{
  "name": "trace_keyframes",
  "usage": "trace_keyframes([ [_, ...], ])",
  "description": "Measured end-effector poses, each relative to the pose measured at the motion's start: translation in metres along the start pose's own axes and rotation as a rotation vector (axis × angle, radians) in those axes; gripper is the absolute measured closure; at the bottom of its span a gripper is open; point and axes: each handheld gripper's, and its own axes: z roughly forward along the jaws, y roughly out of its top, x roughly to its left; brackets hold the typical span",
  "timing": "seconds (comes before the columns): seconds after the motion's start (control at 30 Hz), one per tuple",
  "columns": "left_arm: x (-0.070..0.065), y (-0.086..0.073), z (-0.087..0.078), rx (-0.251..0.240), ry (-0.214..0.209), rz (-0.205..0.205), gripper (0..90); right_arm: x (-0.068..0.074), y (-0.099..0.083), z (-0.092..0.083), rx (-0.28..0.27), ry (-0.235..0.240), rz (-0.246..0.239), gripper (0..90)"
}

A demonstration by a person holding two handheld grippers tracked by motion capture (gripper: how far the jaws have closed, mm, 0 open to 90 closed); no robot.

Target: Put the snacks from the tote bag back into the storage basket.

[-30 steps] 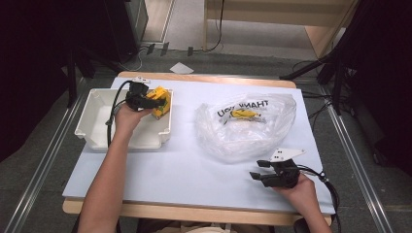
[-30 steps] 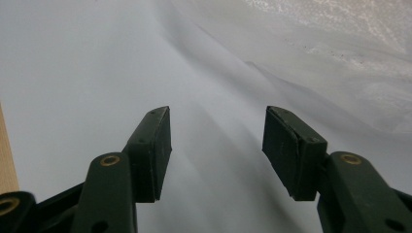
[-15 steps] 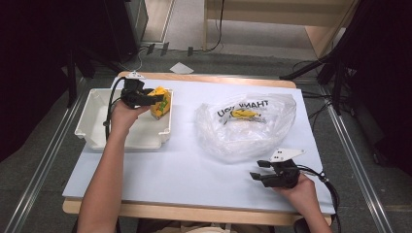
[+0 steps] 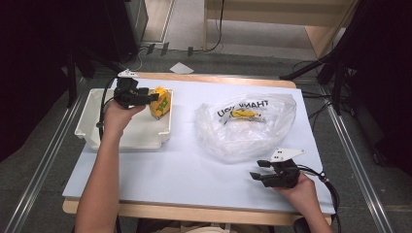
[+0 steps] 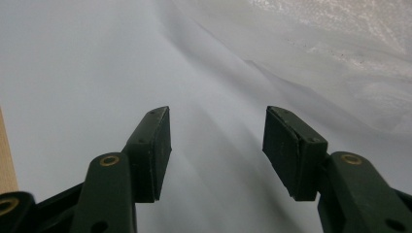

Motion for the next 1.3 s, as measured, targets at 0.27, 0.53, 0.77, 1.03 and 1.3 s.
trace_keyframes([
  [0.27, -0.004, 0.0, -0.017, -0.003, -0.008, -0.011, 46.1, -0.002, 0.001, 0.0, -0.006, 0.005, 0.0, 44.5],
  [0.53, -0.009, -0.007, -0.017, 0.04, -0.028, 0.004, 51.7, -0.004, 0.002, 0.0, -0.018, 0.006, 0.004, 44.5],
  [0.77, -0.014, -0.014, -0.02, 0.032, -0.072, -0.012, 60.8, -0.006, 0.003, 0.0, -0.023, 0.007, 0.001, 44.7],
  [1.03, -0.018, -0.026, -0.017, 0.039, -0.106, -0.014, 78.6, -0.006, 0.004, 0.0, -0.025, 0.01, 0.004, 44.9],
  [1.3, -0.024, -0.033, -0.008, 0.039, -0.139, -0.007, 90.0, -0.007, 0.005, 0.001, -0.029, 0.013, 0.002, 45.2],
])
